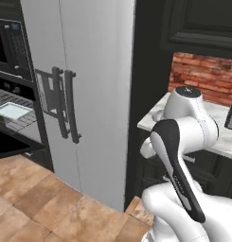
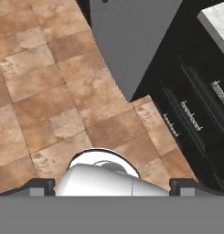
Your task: Take the baked cake out of the oven and place it on the plate for cooling. Then close the oven door.
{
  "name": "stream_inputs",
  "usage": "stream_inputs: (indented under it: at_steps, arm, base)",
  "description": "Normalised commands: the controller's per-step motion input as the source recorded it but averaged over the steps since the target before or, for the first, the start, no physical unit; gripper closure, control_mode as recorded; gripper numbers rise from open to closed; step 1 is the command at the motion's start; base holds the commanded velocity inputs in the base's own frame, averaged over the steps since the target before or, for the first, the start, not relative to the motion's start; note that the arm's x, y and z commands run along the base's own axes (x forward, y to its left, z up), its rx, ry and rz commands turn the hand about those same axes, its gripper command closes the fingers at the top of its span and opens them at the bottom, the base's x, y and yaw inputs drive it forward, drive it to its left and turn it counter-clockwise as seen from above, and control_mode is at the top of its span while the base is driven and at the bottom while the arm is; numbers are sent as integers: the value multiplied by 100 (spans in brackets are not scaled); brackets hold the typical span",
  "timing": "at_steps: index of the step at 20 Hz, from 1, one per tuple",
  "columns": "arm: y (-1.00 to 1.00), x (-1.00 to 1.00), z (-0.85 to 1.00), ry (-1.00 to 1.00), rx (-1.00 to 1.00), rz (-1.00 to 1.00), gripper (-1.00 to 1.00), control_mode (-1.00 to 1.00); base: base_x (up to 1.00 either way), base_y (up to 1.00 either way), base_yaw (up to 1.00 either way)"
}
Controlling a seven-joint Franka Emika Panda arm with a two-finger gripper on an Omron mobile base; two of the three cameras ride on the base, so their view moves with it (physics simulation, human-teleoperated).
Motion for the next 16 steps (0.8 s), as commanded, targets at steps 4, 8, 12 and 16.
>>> stream_inputs:
  at_steps: [4, 8, 12, 16]
  arm:
    - [0, 0, 0, 0, 0, 0, -100, 100]
    - [0, 0, 0, 0, 0, 0, -100, 100]
    - [0, 0, 0, 0, 0, 0, -100, 100]
    - [0, 0, 0, 0, 0, 0, -100, 100]
  base:
    - [78, 100, 7]
    - [100, 100, 19]
    - [81, 100, 34]
    - [72, 84, 46]
